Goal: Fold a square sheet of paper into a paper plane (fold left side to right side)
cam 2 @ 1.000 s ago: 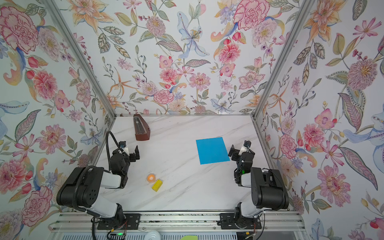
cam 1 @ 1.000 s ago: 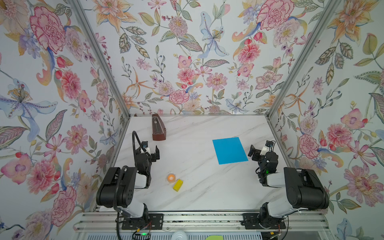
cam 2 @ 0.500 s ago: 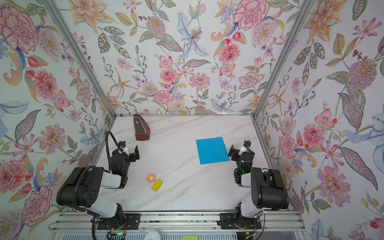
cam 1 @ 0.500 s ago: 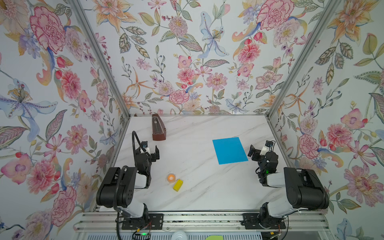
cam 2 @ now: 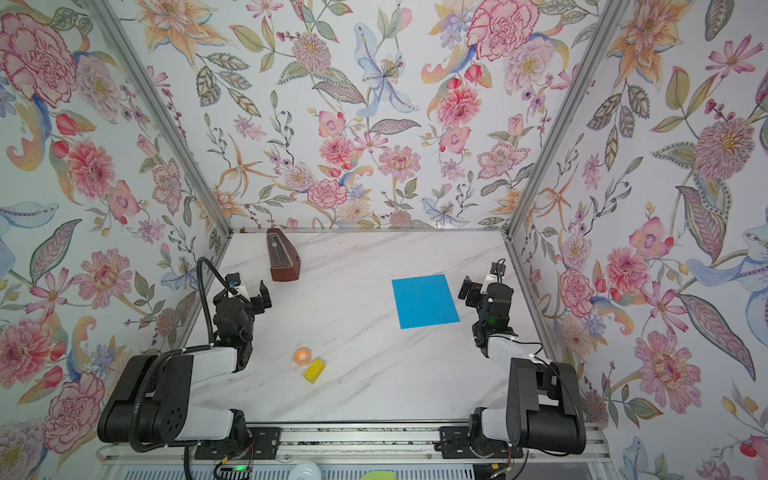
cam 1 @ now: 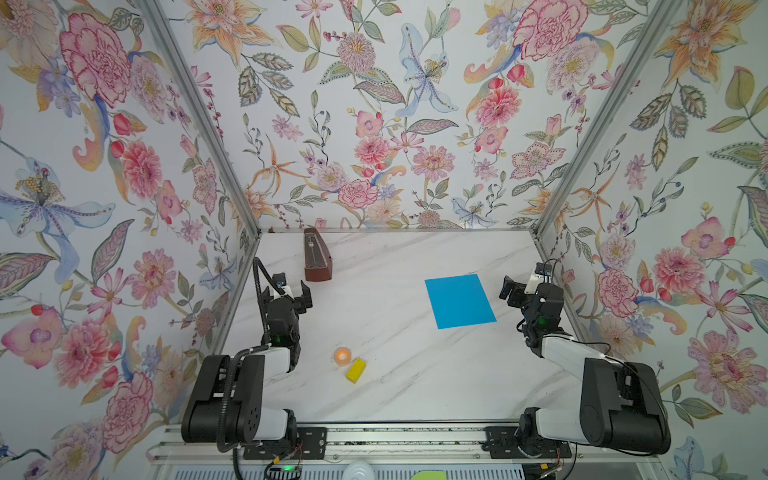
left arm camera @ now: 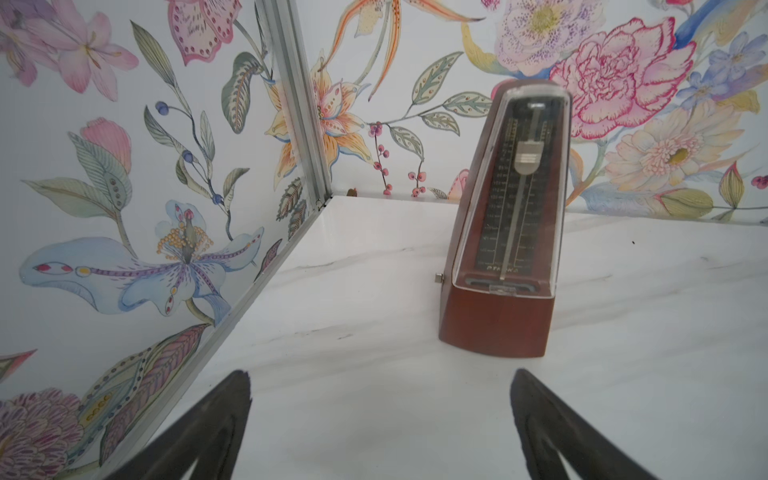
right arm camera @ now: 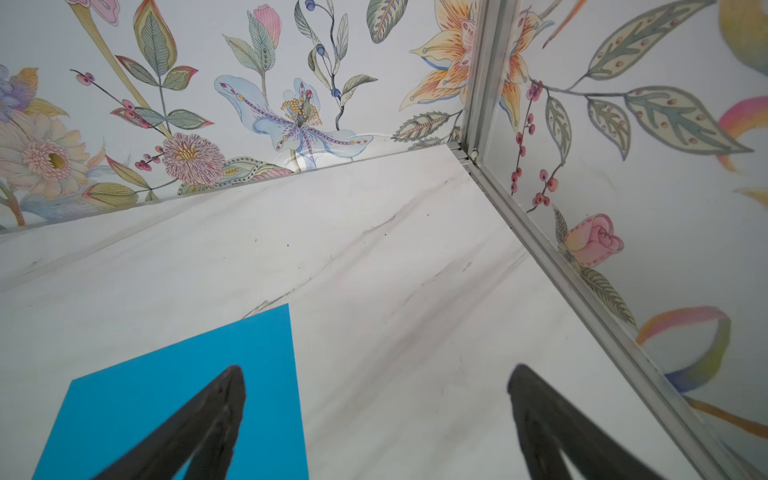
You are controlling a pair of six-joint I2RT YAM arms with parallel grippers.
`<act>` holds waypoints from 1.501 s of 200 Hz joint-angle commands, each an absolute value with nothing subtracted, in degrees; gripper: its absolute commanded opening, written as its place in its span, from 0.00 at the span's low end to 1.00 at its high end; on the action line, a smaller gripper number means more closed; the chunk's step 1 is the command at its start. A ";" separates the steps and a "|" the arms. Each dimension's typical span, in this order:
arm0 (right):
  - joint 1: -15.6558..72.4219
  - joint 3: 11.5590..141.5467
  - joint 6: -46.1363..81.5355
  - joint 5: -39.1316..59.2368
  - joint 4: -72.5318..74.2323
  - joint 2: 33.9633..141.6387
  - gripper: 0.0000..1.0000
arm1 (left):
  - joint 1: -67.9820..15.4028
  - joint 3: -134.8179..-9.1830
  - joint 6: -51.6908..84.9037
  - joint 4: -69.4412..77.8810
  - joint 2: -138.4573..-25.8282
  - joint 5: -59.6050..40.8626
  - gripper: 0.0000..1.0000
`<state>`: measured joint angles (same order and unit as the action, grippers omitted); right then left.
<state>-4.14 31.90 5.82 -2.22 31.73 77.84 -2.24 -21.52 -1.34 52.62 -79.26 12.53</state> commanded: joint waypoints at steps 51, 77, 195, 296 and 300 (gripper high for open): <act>-2.71 49.97 18.43 17.83 -0.67 88.53 0.80 | -6.98 -32.36 10.50 22.94 -67.43 13.87 0.99; -1.53 54.25 21.46 21.14 -5.50 94.83 0.58 | -10.02 -34.49 15.44 17.14 -66.93 9.96 0.99; 8.04 56.02 23.47 21.92 -14.82 106.25 0.37 | -14.28 -40.68 26.28 2.90 -69.96 -4.18 0.97; 30.17 47.27 48.87 6.84 -10.90 100.40 0.37 | -23.86 -37.74 34.63 1.43 -70.40 -4.87 0.90; 30.77 47.05 49.65 6.45 -10.52 100.13 0.37 | -24.26 -37.56 35.00 1.47 -70.40 -4.67 0.90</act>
<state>27.33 50.87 39.86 13.28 -5.26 99.31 -22.11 -39.27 31.62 2.57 -70.04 -4.75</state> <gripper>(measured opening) 0.366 0.908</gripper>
